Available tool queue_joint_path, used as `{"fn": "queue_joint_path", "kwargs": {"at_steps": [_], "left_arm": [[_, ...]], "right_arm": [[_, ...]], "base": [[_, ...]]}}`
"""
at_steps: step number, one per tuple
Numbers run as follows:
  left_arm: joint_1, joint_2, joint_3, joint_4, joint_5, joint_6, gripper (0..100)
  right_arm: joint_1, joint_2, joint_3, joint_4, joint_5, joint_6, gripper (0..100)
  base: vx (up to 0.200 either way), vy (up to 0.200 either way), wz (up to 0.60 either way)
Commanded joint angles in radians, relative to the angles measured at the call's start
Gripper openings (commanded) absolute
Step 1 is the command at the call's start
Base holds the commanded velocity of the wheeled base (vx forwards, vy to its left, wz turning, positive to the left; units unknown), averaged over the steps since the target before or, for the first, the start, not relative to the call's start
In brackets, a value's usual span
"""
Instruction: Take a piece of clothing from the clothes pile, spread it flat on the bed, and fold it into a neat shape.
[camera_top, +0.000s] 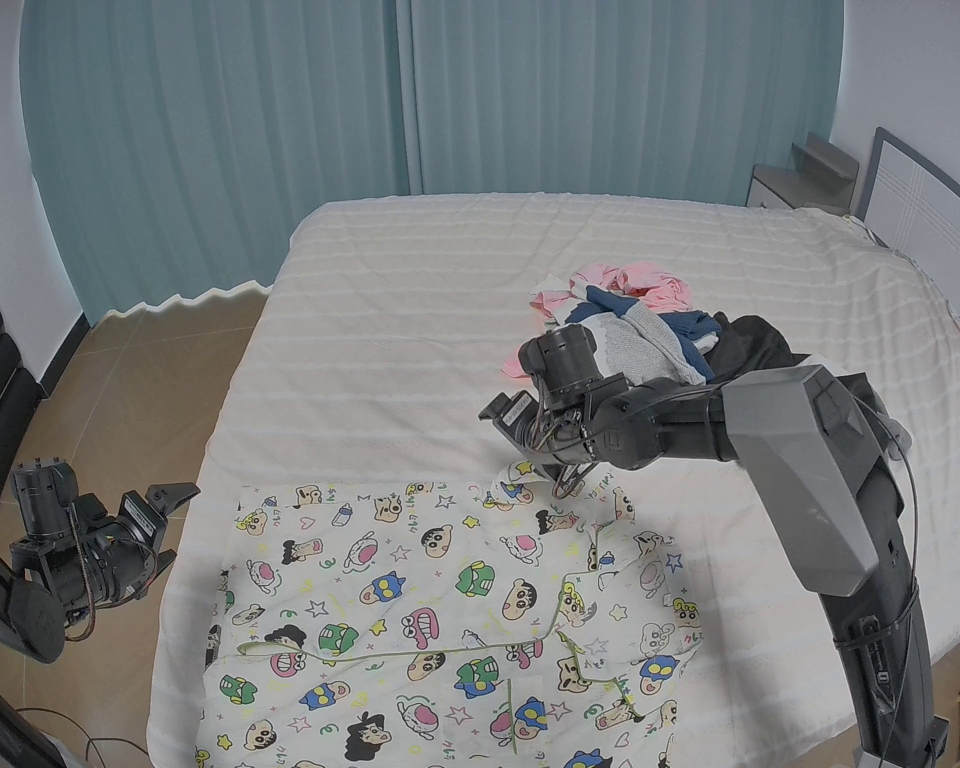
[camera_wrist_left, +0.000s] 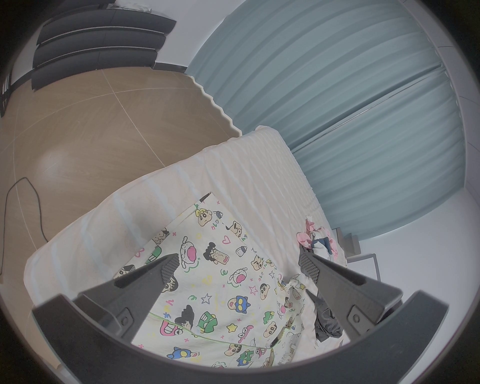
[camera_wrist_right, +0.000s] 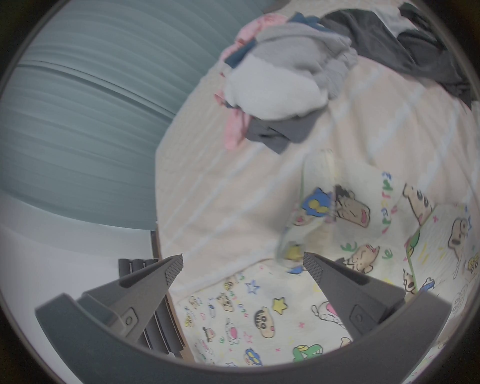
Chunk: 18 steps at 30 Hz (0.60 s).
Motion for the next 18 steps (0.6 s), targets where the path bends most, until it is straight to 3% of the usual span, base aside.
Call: {"fn": "queue_joint_path", "kwargs": {"at_steps": [1, 9, 12, 13, 14, 15, 16, 18], "left_arm": [[0.000, 0.000, 0.001, 0.001, 0.000, 0.000, 100], [0.000, -0.001, 0.003, 0.001, -0.002, 0.000, 100], [0.000, -0.003, 0.020, -0.001, -0.025, 0.006, 100], [0.000, -0.003, 0.020, -0.001, -0.025, 0.006, 100], [0.000, -0.012, 0.032, -0.002, -0.052, 0.010, 100], [0.000, -0.012, 0.032, -0.002, -0.052, 0.010, 100], [0.000, -0.064, 0.071, -0.015, -0.152, 0.030, 100], [0.000, -0.096, 0.101, -0.010, -0.206, 0.090, 100]], "right_arm": [[-0.001, -0.105, 0.000, -0.031, -0.006, -0.031, 100], [0.001, -0.159, 0.000, -0.010, -0.061, -0.093, 100], [0.004, -0.160, 0.000, 0.182, -0.082, -0.122, 100], [0.004, -0.160, 0.000, 0.182, -0.082, -0.122, 100], [0.004, -0.163, 0.000, 0.294, -0.092, -0.123, 100], [0.004, -0.163, 0.000, 0.294, -0.092, -0.123, 100], [0.008, -0.185, 0.000, 0.510, -0.133, -0.120, 100], [0.022, -0.197, 0.000, 0.610, -0.154, -0.120, 100]], "base": [[0.000, 0.000, 0.00], [0.000, 0.000, 0.00], [0.000, 0.000, 0.00], [0.000, 0.000, 0.00], [0.000, 0.000, 0.00], [0.000, 0.000, 0.00], [0.000, 0.000, 0.00], [0.000, 0.000, 0.00]]}}
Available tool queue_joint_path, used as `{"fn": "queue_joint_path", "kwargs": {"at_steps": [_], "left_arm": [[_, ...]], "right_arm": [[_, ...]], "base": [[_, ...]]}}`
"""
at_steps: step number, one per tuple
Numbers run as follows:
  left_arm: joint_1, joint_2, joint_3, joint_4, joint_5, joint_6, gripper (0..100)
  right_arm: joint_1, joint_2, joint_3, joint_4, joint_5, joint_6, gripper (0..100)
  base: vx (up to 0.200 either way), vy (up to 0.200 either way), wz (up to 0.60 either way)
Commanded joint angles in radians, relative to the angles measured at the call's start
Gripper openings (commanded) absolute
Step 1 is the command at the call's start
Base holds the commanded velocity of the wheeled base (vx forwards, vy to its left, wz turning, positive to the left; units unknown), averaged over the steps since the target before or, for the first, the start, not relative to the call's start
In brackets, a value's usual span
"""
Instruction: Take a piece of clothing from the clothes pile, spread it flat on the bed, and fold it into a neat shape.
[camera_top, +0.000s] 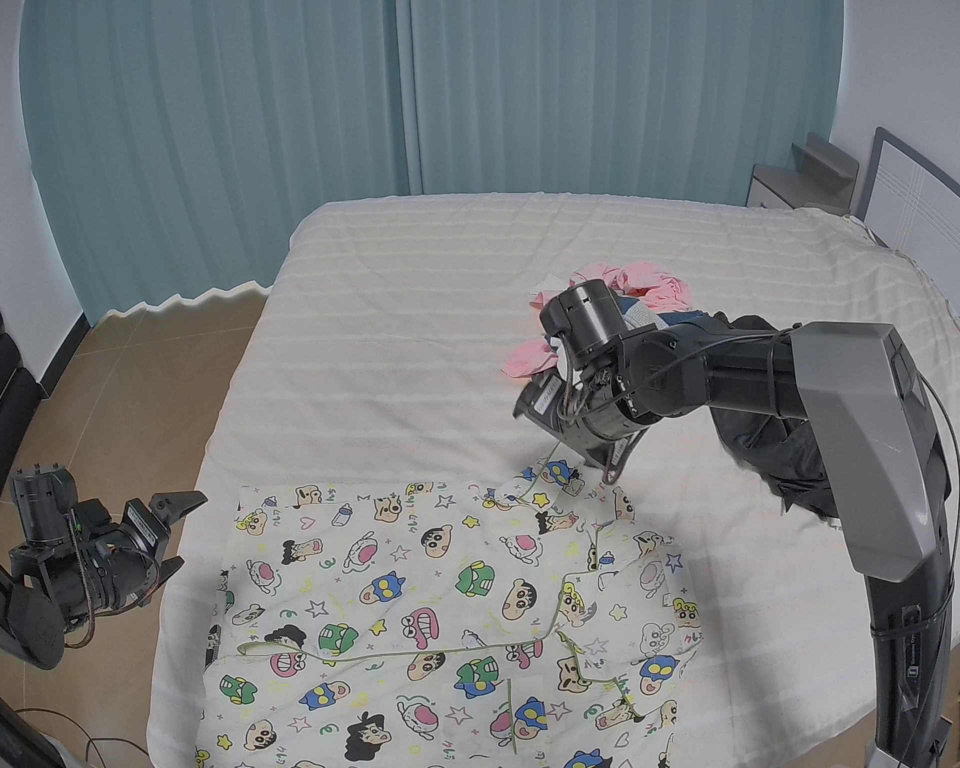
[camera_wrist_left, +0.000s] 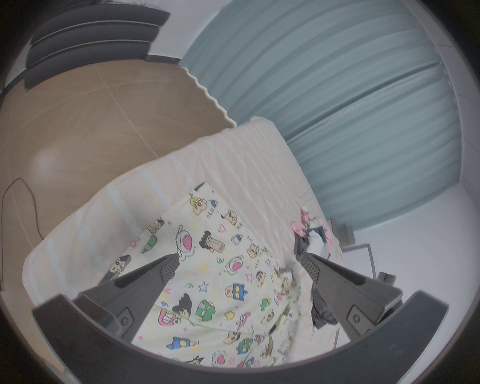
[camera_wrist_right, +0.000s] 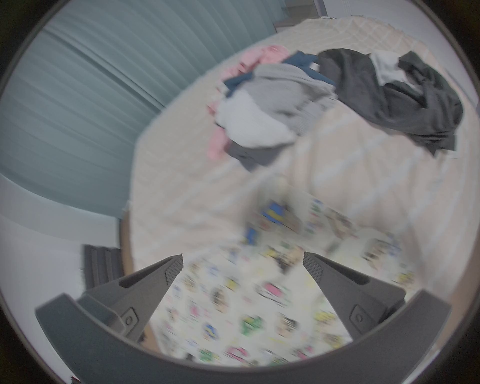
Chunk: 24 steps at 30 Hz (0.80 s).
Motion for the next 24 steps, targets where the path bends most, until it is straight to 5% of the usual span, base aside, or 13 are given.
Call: {"fn": "queue_joint_path", "kwargs": {"at_steps": [1, 5, 10, 15, 24], "left_arm": [[0.000, -0.098, 0.098, -0.005, -0.168, 0.117, 100], [0.000, -0.113, 0.149, -0.009, -0.188, 0.232, 100], [0.000, -0.115, 0.150, -0.009, -0.186, 0.236, 100], [0.000, -0.115, 0.152, -0.011, -0.185, 0.238, 100], [0.000, -0.113, 0.154, -0.011, -0.188, 0.235, 100]], "right_arm": [[0.029, -0.067, 0.000, 0.354, -0.068, -0.007, 100], [0.088, -0.150, 0.000, 0.587, -0.088, -0.002, 100], [0.132, -0.243, 0.000, 0.719, -0.102, 0.070, 100], [0.106, -0.334, 0.000, 0.783, -0.116, 0.069, 100], [0.031, -0.527, 0.000, 1.000, -0.134, 0.133, 100]], "base": [[0.000, 0.000, 0.00], [0.000, 0.000, 0.00], [0.000, 0.000, 0.00], [0.000, 0.000, 0.00], [-0.200, 0.000, 0.00]]}}
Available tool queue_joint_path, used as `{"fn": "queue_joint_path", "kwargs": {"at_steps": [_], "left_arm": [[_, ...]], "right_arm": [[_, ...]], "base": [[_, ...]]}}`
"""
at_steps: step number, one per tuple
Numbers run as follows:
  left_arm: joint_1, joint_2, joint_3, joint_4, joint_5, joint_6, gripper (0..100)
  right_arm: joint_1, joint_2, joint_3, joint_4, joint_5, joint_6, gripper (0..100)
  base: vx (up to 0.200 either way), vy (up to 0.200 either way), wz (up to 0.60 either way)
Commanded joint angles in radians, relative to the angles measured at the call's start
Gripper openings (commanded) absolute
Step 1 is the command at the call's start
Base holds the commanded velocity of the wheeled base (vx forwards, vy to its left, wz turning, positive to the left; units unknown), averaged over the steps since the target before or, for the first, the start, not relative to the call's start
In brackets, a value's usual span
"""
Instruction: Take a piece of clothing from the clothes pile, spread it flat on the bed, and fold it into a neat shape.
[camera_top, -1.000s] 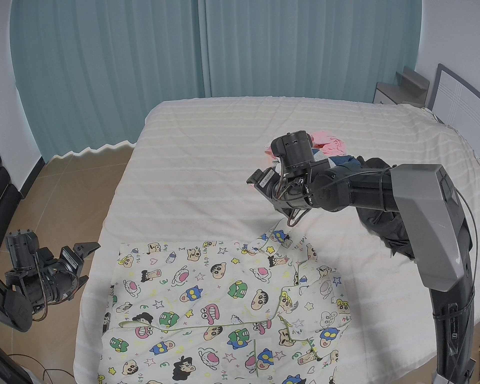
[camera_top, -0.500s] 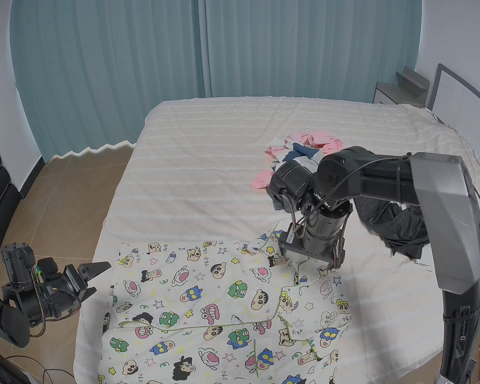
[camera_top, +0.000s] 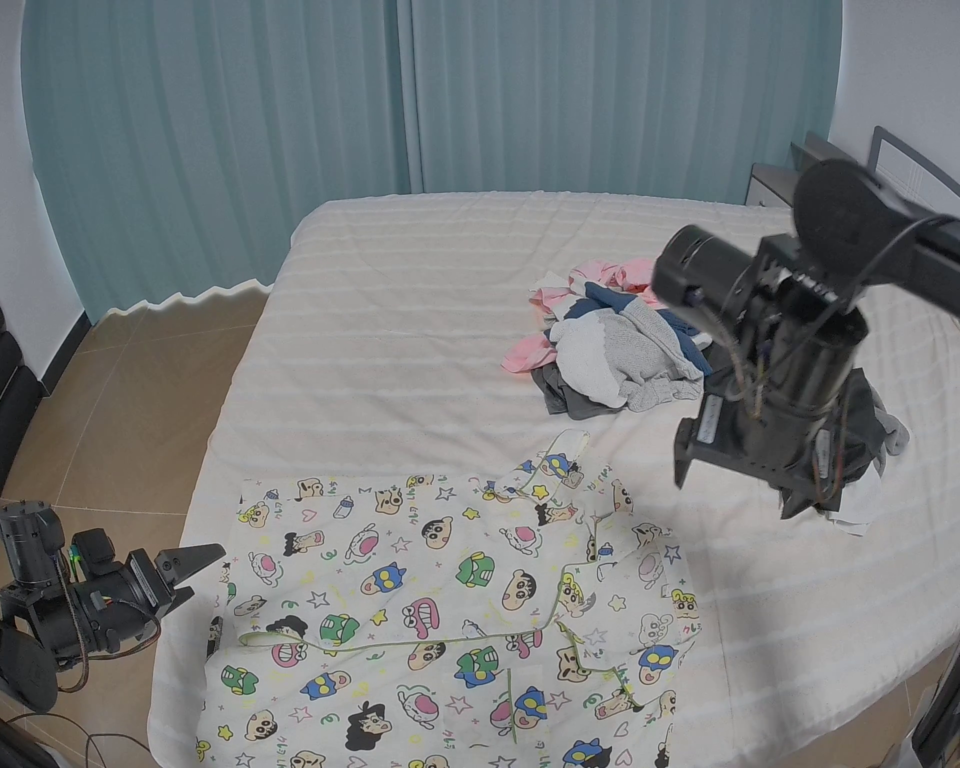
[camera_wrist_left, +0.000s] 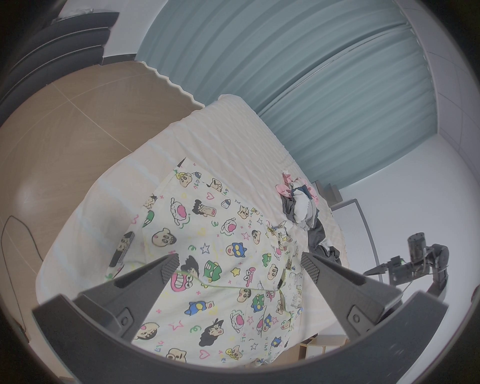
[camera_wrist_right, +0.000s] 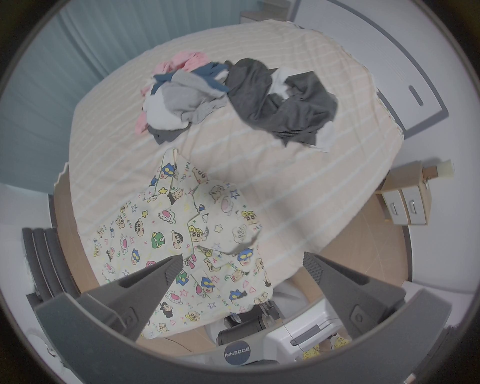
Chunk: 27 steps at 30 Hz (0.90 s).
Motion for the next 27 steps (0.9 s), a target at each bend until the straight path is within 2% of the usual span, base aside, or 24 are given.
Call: {"fn": "queue_joint_path", "kwargs": {"at_steps": [1, 5, 9, 18, 22, 27], "left_arm": [[-0.001, 0.000, 0.004, 0.000, -0.002, 0.001, 100], [0.001, 0.005, 0.002, 0.000, -0.002, 0.001, 100], [-0.001, 0.011, 0.002, 0.000, -0.002, 0.001, 100], [0.001, 0.032, -0.002, 0.000, -0.001, 0.003, 100], [0.002, 0.046, -0.007, -0.002, 0.001, 0.007, 100], [0.001, 0.049, -0.007, -0.002, 0.001, 0.007, 100]], "right_arm": [[-0.028, -0.218, 0.000, 0.090, -0.006, 0.019, 100], [-0.038, -0.308, 0.000, 0.151, -0.009, 0.025, 100], [-0.126, -0.408, 0.000, 0.212, -0.009, 0.036, 100], [-0.275, -0.644, 0.000, 0.212, 0.004, 0.025, 100], [-0.354, -0.801, 0.000, 0.212, 0.043, 0.025, 100], [-0.374, -1.011, 0.000, 0.185, 0.043, 0.027, 100]], "base": [[-0.200, 0.000, 0.00], [-0.200, 0.000, 0.00], [-0.200, 0.000, 0.00], [0.000, 0.000, 0.00], [0.000, 0.000, 0.00], [0.000, 0.000, 0.00]]}}
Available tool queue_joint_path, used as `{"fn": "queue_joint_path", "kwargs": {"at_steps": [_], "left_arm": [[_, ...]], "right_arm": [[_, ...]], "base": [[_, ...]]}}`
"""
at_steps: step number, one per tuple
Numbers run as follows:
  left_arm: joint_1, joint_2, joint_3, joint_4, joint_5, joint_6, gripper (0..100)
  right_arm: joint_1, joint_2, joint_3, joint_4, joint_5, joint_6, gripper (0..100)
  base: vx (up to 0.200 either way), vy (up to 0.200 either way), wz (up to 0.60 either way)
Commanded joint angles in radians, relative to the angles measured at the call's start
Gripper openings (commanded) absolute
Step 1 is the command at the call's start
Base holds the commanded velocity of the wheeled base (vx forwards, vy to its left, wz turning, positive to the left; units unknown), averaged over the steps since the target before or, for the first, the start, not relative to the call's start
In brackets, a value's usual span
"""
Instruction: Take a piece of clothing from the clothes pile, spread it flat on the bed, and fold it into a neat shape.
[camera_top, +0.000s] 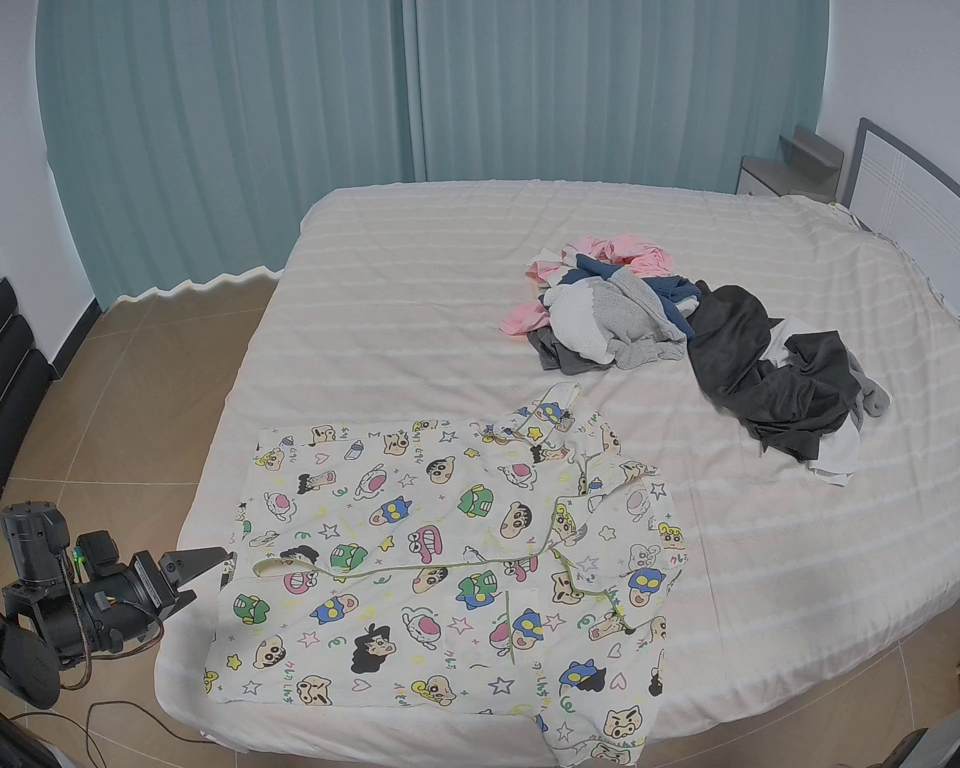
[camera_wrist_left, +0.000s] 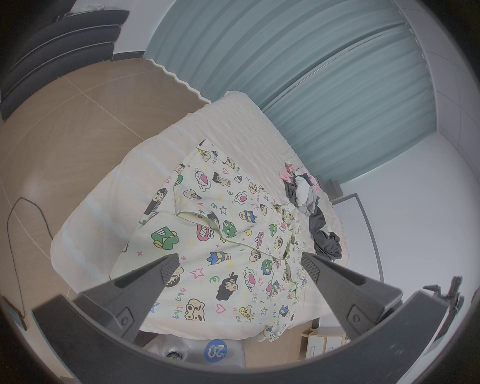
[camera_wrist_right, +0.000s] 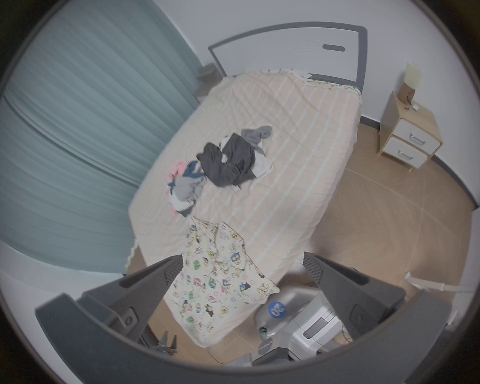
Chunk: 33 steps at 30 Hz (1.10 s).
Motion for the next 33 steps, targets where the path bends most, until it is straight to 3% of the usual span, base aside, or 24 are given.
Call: {"fn": "queue_joint_path", "kwargs": {"at_steps": [1, 3, 7, 8, 9, 10, 11, 12, 13, 14, 15, 17, 18, 19, 21, 23, 26, 29, 30, 33], "left_arm": [[0.001, 0.022, -0.003, -0.001, 0.001, 0.000, 100], [0.001, 0.027, -0.004, -0.001, 0.002, 0.002, 100], [0.001, 0.036, -0.004, -0.001, 0.002, 0.002, 100], [0.001, 0.036, -0.004, -0.001, 0.002, 0.000, 100], [0.001, 0.046, -0.004, -0.001, 0.002, 0.003, 100], [0.001, 0.048, -0.006, -0.001, 0.002, 0.003, 100], [0.001, 0.053, -0.009, -0.001, 0.004, 0.003, 100], [0.001, 0.054, -0.009, -0.001, 0.004, 0.003, 100], [0.001, 0.054, -0.009, -0.001, 0.004, 0.005, 100], [0.001, 0.054, -0.007, -0.001, 0.007, 0.005, 100], [0.001, 0.054, -0.007, -0.001, 0.008, 0.006, 100], [0.001, 0.054, -0.004, -0.001, 0.007, 0.008, 100], [0.001, 0.054, -0.004, -0.001, 0.007, 0.008, 100], [0.001, 0.054, -0.004, 0.002, 0.007, 0.008, 100], [0.003, 0.057, -0.006, 0.005, 0.008, 0.008, 100], [0.001, 0.062, -0.004, 0.005, 0.007, 0.009, 100], [0.017, 0.120, -0.004, 0.006, 0.011, 0.067, 100], [0.029, 0.168, -0.006, 0.005, 0.034, 0.107, 100], [0.032, 0.231, -0.009, 0.002, 0.085, 0.144, 100], [0.029, 0.316, -0.006, 0.000, 0.134, 0.186, 100]], "right_arm": [[-0.063, -0.326, 0.000, -0.049, 0.013, -0.001, 100], [-0.074, -0.442, 0.014, -0.144, 0.021, -0.030, 100], [-0.124, -0.651, 0.564, -0.471, 0.044, -0.136, 100], [-0.129, -0.657, 0.587, -0.488, 0.045, -0.141, 100], [-0.193, -0.760, 0.891, -0.727, 0.114, -0.233, 100], [-0.200, -0.768, 0.914, -0.747, 0.124, -0.242, 100], [-0.284, -0.881, 1.193, -0.962, 0.271, -0.379, 100], [-0.315, -0.953, 1.342, -1.075, 0.384, -0.472, 100], [-0.321, -0.973, 1.380, -1.102, 0.417, -0.498, 100], [-0.358, -1.058, 1.560, -1.217, 0.570, -0.621, 100], [-0.381, -1.084, 1.626, -1.238, 0.634, -0.673, 100], [-0.402, -1.084, 1.683, -1.237, 0.739, -0.710, 100], [-0.402, -1.082, 1.686, -1.237, 0.748, -0.710, 100], [-0.399, -1.042, 1.719, -1.237, 0.846, -0.707, 100], [-0.401, -0.978, 1.767, -1.247, 0.909, -0.715, 100], [-0.399, -0.949, 1.787, -1.253, 0.920, -0.722, 100], [-0.312, -0.798, 1.864, -1.292, 0.969, -0.767, 100], [-0.272, -0.728, 1.879, -1.339, 0.963, -0.773, 100], [-0.235, -0.636, 1.885, -1.408, 0.937, -0.774, 100], [-0.212, -0.478, 1.868, -1.540, 0.889, -0.776, 100]], "base": [[0.000, 0.000, 0.00], [0.000, 0.000, 0.00], [-0.200, 0.000, 0.00], [-0.200, 0.000, 0.00], [-0.200, 0.000, 0.00], [-0.200, 0.000, 0.00], [-0.200, 0.000, 0.00], [-0.200, 0.000, 0.00], [-0.200, 0.000, 0.00], [-0.200, 0.000, 0.00], [-0.200, 0.000, 0.00], [-0.200, 0.000, 0.00], [-0.200, 0.000, 0.00], [0.000, 0.000, 0.00], [0.000, 0.000, 0.00], [0.000, 0.000, 0.00], [0.000, 0.000, 0.00], [0.000, 0.000, 0.00], [0.000, 0.000, 0.00], [0.000, 0.000, 0.00]]}}
